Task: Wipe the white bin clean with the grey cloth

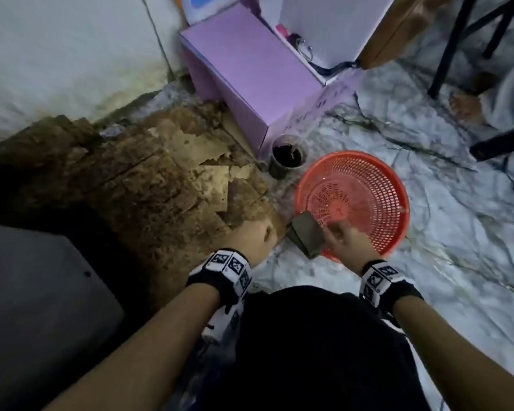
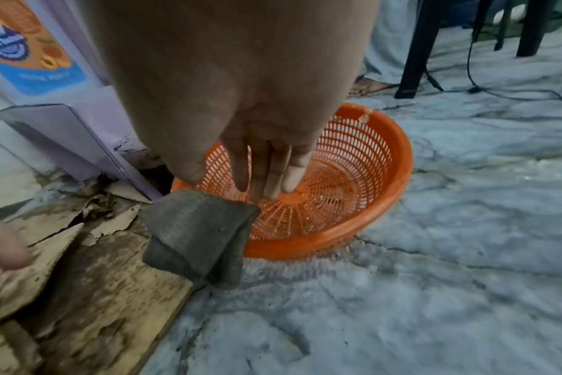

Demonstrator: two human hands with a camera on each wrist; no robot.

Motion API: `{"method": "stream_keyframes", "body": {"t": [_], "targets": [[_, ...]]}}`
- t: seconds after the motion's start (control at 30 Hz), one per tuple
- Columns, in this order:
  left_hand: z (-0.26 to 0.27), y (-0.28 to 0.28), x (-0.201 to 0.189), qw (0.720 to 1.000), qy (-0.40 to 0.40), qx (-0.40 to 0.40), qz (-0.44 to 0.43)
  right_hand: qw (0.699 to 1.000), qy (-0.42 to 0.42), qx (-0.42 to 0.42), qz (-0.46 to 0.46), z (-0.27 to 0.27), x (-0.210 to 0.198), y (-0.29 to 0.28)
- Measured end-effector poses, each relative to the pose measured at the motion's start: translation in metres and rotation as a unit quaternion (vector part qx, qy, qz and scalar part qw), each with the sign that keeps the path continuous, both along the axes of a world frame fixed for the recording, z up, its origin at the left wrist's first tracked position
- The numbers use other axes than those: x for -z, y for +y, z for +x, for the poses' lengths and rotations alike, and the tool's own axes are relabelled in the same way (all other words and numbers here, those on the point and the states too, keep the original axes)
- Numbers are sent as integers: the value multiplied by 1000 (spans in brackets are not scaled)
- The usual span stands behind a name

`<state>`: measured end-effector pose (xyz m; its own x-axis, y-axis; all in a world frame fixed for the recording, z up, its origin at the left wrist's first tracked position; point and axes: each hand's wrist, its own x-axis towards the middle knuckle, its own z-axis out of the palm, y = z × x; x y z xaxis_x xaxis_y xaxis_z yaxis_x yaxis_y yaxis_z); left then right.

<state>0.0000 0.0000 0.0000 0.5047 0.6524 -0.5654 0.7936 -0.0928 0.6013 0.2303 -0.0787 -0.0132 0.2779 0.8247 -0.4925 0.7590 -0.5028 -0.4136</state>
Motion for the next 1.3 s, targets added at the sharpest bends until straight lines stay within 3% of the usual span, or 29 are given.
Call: {"method": "stream_keyframes", "body": {"t": [0.2,0.33,0.6,0.83,1.07,1.3], "targets": [[51,15,40,999,34,17,-26,1000,21,21,5,6,29,-2],[70,14,60,996,11,-8,-91,999,28,30,29,7,40,-5],[71,12,64,994,-23,-36,-103,994,79,68,37,7,36,-6],[52,21,-2,986,-116,-93,-76,989,98,9,107,6,-24,13],[1,39,-100,974,-184,-134,10,964,78,-125,223,-21,-149,41],[-73,23,-228,953,-230,-164,105,918,47,-243,309,-77,-275,41]]}}
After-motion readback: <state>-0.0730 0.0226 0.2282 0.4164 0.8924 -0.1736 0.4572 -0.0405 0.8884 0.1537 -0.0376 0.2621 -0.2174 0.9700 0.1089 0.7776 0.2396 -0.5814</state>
